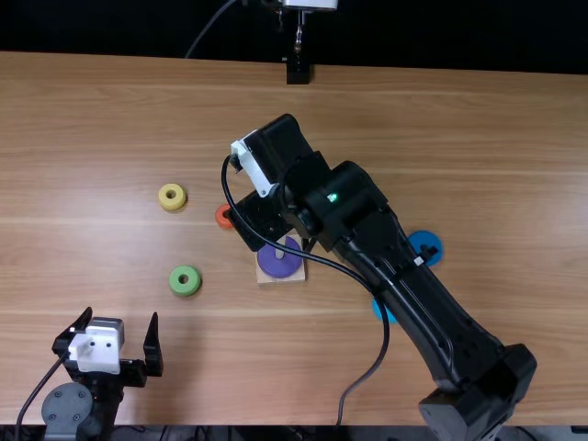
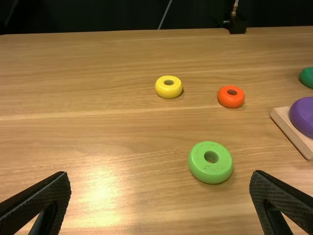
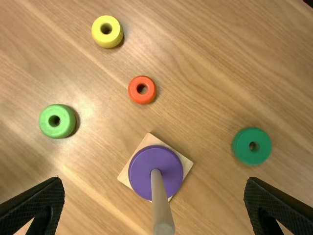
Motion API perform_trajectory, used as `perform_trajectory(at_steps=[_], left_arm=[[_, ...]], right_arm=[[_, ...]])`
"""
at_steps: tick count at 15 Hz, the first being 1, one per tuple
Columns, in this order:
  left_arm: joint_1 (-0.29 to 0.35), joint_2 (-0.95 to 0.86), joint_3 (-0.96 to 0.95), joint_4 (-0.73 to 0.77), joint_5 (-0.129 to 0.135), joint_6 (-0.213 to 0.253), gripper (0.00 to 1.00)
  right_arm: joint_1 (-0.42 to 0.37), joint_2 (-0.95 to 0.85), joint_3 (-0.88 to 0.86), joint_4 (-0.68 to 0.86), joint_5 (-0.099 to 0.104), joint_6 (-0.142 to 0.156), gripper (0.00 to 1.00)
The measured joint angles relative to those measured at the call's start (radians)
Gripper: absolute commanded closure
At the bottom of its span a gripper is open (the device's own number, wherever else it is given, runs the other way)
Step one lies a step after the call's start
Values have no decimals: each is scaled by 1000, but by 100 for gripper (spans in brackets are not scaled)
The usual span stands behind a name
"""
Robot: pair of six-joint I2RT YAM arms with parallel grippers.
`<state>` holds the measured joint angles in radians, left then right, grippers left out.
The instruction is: Build the Hanoi tower: stack the rings onto the peg from bottom to top in this color order: purple, dark blue, light blue, dark green, light green, yellow, orange.
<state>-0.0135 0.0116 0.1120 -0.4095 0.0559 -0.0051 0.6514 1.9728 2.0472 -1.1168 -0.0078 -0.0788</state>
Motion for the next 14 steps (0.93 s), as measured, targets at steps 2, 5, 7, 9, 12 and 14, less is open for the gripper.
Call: perform_trajectory(at_steps=[2, 5, 7, 9, 12, 14], left_arm=[[0, 0, 0, 0, 0, -1, 0], [0, 0, 0, 0, 0, -1, 0], [0, 0, 0, 0, 0, 0, 0], [0, 0, 0, 0, 1, -1, 0], [0, 0, 0, 0, 0, -1, 0], [0, 0, 0, 0, 0, 0, 0]], right_arm=[[-41, 0, 0, 3, 0, 3, 0], [-190, -3, 0, 3, 2, 82, 0], [-267, -16, -29, 3, 6, 134, 0], [-339, -54, -114, 2, 7, 172, 0], [-454, -112, -302, 3, 9, 192, 0], [-506, -115, -403, 5, 9, 194, 0]])
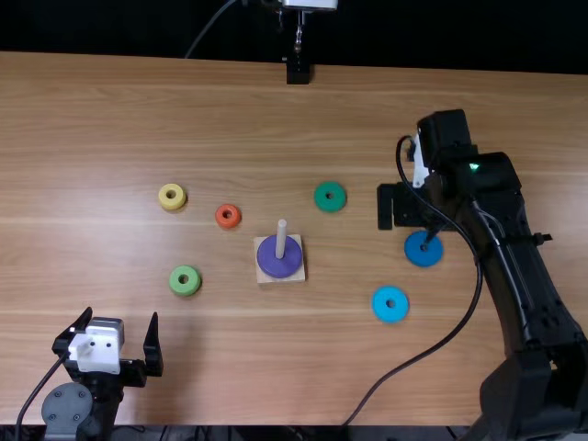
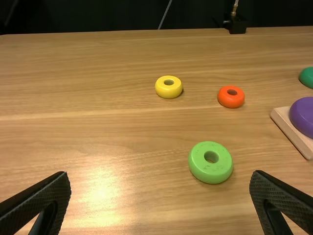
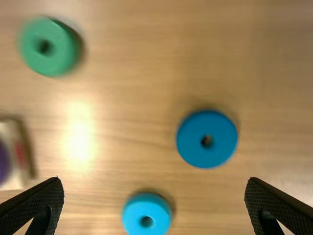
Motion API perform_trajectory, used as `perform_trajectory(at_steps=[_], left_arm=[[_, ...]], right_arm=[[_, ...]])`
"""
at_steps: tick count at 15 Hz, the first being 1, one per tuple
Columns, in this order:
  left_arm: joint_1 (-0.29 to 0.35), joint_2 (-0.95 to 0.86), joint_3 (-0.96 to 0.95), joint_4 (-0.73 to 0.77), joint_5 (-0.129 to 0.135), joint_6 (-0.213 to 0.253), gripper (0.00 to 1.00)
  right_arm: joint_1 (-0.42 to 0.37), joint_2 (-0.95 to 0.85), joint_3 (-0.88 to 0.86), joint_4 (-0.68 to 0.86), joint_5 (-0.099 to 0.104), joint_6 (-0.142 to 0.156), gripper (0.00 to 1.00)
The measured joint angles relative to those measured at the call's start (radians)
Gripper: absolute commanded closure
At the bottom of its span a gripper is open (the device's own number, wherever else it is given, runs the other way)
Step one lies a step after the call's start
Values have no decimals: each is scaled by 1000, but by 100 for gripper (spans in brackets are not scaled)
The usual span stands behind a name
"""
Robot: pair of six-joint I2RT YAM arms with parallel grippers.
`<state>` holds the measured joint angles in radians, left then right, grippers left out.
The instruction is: Build the Hanoi tower: stack the rings onto the peg from bottom to top in this color order: purple, dark blue, light blue, dark green, light green, yellow, orange.
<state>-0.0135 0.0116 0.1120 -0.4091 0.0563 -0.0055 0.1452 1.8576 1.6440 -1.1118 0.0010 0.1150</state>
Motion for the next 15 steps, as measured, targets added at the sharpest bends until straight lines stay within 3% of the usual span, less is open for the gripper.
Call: perform_trajectory(at_steps=[8, 15], left_arm=[[0, 0, 0, 0, 0, 0, 0], [0, 0, 0, 0, 0, 0, 0]], right_arm=[[-75, 0, -276, 328, -1, 4, 0], [-115, 5, -305, 347, -1, -3, 0]])
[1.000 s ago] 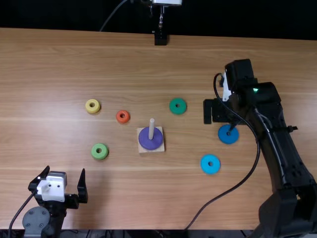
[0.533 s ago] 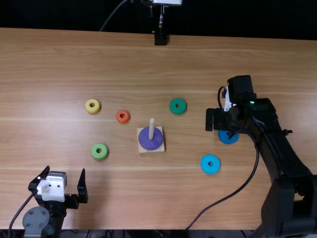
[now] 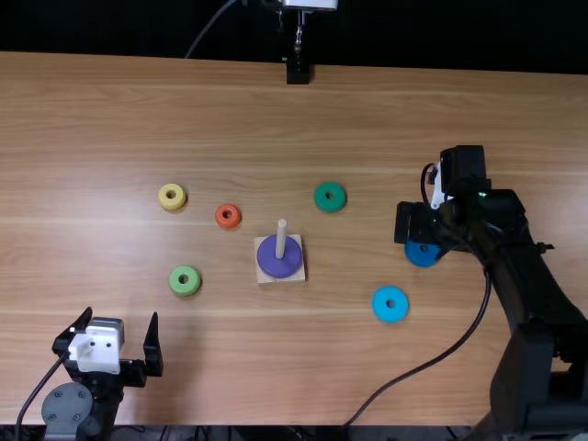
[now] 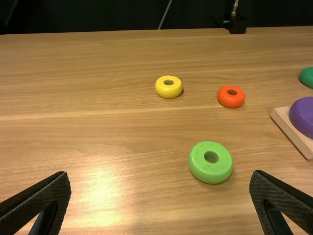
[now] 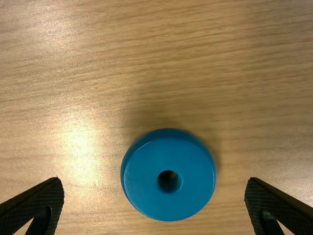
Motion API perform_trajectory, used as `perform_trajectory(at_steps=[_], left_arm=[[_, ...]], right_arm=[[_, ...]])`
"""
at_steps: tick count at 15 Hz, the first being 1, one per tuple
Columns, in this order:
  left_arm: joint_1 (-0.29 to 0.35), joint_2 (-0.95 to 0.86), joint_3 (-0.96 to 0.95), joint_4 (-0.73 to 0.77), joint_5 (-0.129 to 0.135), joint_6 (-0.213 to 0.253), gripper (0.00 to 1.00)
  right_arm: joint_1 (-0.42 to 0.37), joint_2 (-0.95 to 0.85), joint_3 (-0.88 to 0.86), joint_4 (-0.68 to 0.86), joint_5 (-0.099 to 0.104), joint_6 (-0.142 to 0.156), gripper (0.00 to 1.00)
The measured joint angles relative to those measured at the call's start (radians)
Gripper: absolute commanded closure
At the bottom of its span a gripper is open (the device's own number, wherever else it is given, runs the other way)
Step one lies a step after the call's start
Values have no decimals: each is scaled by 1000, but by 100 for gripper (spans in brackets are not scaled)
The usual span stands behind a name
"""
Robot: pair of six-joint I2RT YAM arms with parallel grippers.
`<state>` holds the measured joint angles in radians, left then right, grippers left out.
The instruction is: Build the Hanoi tower: stack the rings onto the peg from bottom to top in this color order: purple, dark blue, light blue, dark green, light green, yellow, orange.
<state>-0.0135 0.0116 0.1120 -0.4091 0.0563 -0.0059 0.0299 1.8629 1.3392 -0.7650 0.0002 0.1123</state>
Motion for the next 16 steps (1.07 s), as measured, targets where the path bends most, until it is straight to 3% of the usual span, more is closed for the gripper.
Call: perform_trajectory(at_steps=[6, 16], left_arm=[[0, 0, 0, 0, 0, 0, 0], [0, 0, 0, 0, 0, 0, 0]], right_arm=[[-18, 51, 0, -9, 0, -61, 0], [-24, 122, 0, -13, 0, -71, 0]])
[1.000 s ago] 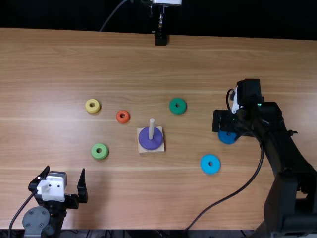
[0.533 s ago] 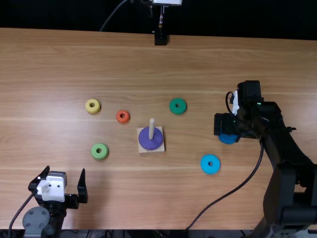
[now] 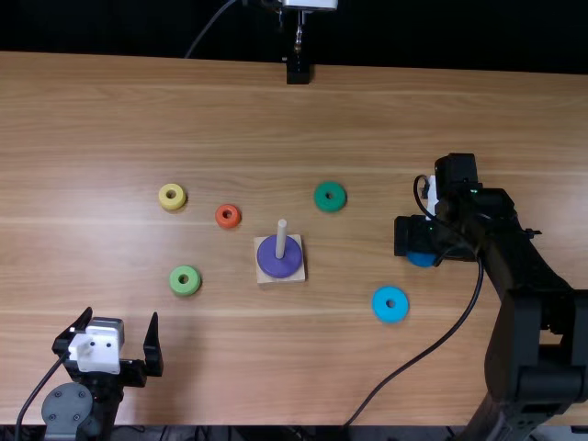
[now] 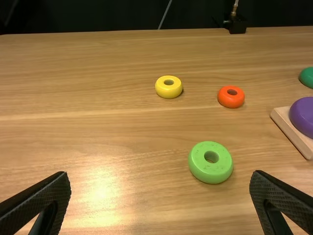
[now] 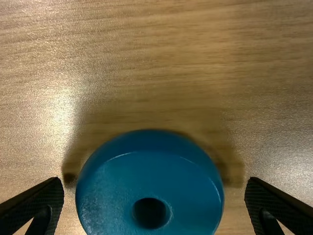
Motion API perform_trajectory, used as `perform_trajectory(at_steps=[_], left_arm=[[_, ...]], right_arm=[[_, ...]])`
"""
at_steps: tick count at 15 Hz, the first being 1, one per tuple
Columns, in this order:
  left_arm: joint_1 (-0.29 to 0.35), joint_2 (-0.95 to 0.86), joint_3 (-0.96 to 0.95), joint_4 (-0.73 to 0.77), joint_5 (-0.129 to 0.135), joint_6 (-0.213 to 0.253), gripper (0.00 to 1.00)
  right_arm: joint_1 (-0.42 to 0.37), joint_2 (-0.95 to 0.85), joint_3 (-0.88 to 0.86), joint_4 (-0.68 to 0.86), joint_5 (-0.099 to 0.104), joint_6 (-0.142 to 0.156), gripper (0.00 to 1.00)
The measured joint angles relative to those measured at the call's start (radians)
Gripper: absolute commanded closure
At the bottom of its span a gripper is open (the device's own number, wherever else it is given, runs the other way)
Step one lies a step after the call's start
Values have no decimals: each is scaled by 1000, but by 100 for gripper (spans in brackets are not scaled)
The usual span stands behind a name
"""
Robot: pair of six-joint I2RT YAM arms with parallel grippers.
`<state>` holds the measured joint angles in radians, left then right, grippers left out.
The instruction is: Build the Hanoi tower: stack the rings onto the peg from bottom to top in this color order: purple, dark blue, light blue, dark green, light green, yellow, orange.
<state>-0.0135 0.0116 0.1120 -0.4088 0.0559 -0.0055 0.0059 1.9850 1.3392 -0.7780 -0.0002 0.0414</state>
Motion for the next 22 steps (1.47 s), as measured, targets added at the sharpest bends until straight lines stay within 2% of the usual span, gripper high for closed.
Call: perform_trajectory(at_steps=[4, 6, 7, 10, 11, 17, 19, 20, 22], left_arm=[[0, 0, 0, 0, 0, 0, 0], [0, 0, 0, 0, 0, 0, 0], [0, 0, 0, -1, 0, 0, 0], [0, 0, 0, 0, 0, 0, 0], [0, 0, 0, 0, 0, 0, 0], [0, 0, 0, -1, 1, 0, 0], [0, 0, 0, 0, 0, 0, 0], [0, 0, 0, 0, 0, 0, 0], [0, 0, 0, 0, 0, 0, 0]], right_arm=[[0, 3, 0, -3, 0, 0, 2], [0, 11, 0, -2, 0, 1, 17], [0, 11, 0, -2, 0, 1, 31], [0, 11, 0, -2, 0, 0, 88], [0, 11, 0, -2, 0, 1, 100], [1, 11, 6, -16, 0, -8, 100], [17, -6, 43, -144, 0, -51, 100], [43, -39, 73, -212, 0, -78, 100], [122, -82, 169, -250, -4, -106, 100]])
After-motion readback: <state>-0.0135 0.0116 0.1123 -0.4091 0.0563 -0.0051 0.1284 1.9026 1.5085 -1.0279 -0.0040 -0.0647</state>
